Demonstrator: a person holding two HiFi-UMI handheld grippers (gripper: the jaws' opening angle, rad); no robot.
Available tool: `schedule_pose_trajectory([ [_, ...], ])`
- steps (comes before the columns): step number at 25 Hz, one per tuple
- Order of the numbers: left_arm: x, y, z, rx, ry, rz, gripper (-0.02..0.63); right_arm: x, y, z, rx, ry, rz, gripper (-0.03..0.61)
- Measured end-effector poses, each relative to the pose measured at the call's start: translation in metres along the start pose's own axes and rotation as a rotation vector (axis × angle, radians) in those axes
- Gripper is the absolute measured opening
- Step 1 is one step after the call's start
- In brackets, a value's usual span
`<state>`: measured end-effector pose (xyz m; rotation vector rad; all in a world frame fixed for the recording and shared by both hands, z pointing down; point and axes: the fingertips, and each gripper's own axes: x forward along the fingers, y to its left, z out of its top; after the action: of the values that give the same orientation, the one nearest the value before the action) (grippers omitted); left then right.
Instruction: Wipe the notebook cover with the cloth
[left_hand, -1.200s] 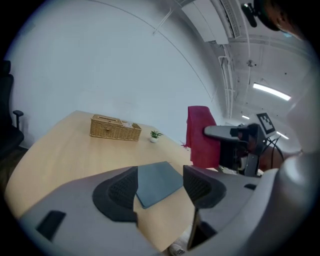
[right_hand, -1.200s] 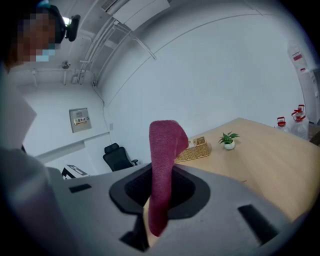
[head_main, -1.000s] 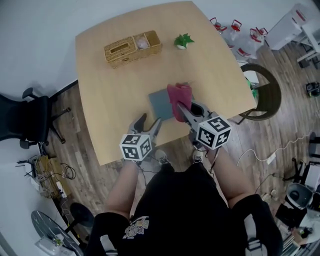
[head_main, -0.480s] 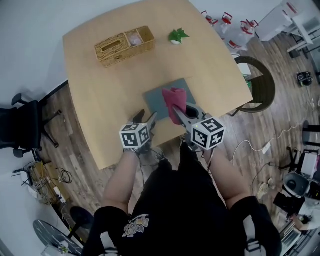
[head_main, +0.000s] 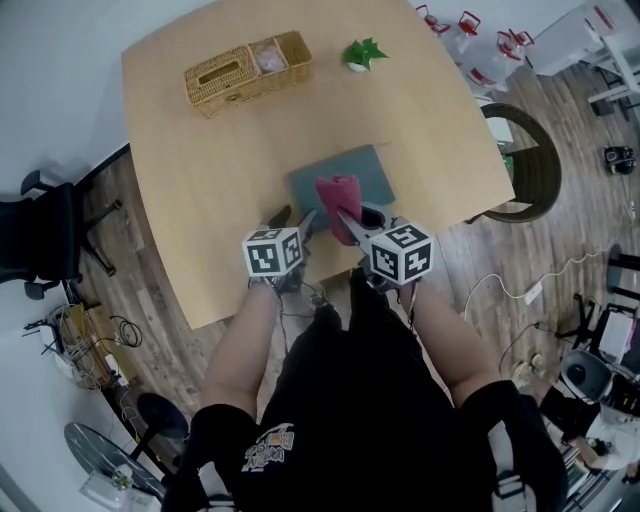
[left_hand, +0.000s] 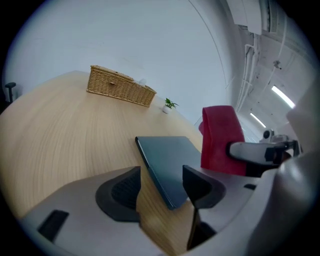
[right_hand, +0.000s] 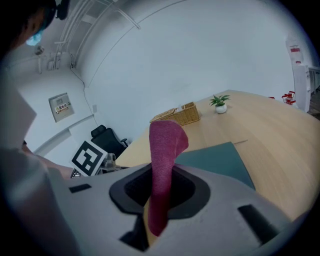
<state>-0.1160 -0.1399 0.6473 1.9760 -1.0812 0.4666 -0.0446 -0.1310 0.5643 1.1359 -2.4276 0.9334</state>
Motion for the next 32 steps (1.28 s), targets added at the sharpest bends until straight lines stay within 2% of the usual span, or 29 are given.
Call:
schedule_pose_trajectory([
  [6,0.008,0.006,-0.006,0.004,0.035,0.033,0.232,0.021,-0.009,-0.022,0.008,0.089,0.017,0.071],
  [8,0.008,0.010,-0.004,0.021,0.045,0.067,0.214,0.027,-0.011,-0.029,0.004,0.118,0.024,0.071],
  [10,0.004,0.014,0.000,0.041,0.050,0.115,0.166,0.033,-0.012,-0.035,0.007,0.144,0.025,0.071],
  [12,0.004,0.016,0.000,0.054,0.052,0.134,0.161,0.039,-0.013,-0.039,0.022,0.163,0.025,0.071],
  [23,0.004,0.017,0.000,0.057,0.050,0.138,0.157,0.066,-0.004,-0.060,0.013,0.270,0.021,0.071],
  [32,0.004,0.018,0.000,0.059,0.047,0.141,0.155,0.070,-0.003,-0.063,-0.024,0.271,0.000,0.069],
])
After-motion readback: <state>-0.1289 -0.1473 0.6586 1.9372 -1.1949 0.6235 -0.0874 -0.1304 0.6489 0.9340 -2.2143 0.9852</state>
